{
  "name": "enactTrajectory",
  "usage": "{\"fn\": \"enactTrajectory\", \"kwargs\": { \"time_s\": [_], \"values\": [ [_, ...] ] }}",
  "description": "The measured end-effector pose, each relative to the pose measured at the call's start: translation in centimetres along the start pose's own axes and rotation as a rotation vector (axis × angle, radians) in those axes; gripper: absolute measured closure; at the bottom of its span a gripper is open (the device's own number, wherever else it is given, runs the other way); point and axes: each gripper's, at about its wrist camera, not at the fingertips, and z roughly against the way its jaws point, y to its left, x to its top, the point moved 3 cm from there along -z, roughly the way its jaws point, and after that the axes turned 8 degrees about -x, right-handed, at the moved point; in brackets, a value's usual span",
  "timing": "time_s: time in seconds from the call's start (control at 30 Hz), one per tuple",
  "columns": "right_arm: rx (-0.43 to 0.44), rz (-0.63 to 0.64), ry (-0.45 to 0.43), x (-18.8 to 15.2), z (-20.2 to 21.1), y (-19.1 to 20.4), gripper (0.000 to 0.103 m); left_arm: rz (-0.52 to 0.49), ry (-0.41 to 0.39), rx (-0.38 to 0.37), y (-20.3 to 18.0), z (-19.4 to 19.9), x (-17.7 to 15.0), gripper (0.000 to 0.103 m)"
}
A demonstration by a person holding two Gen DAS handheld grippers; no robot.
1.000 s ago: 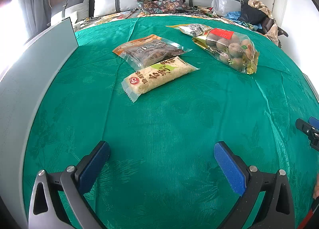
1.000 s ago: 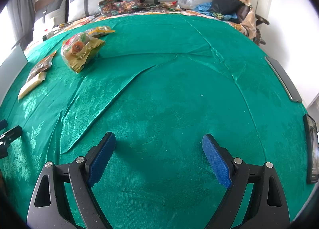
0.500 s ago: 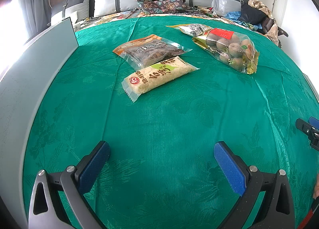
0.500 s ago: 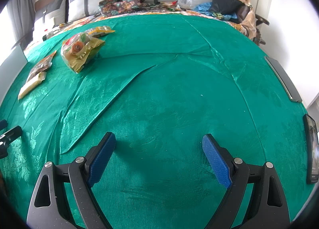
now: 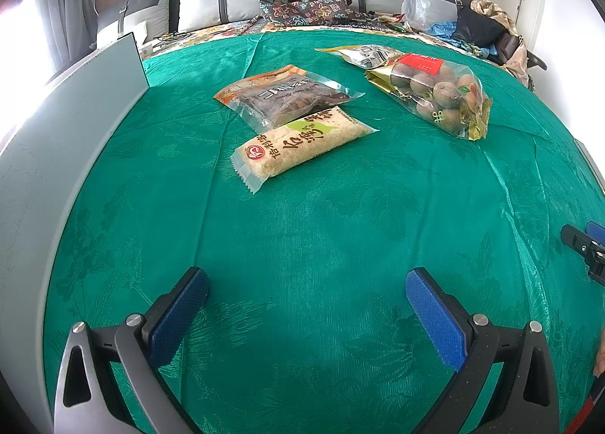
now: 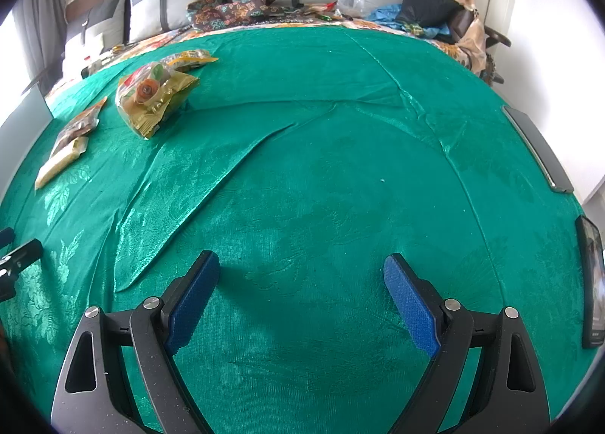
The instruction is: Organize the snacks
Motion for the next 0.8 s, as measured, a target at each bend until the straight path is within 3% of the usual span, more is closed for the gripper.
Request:
{"fn": "enactTrajectory", "kwargs": {
  "time_s": [0.8],
  "values": [
    [0.002, -0.001, 0.001, 0.01, -0.01, 0.01, 0.012, -0.023, 0.006, -0.013, -0.24, -0.04, -0.20, 0.000]
  ]
}}
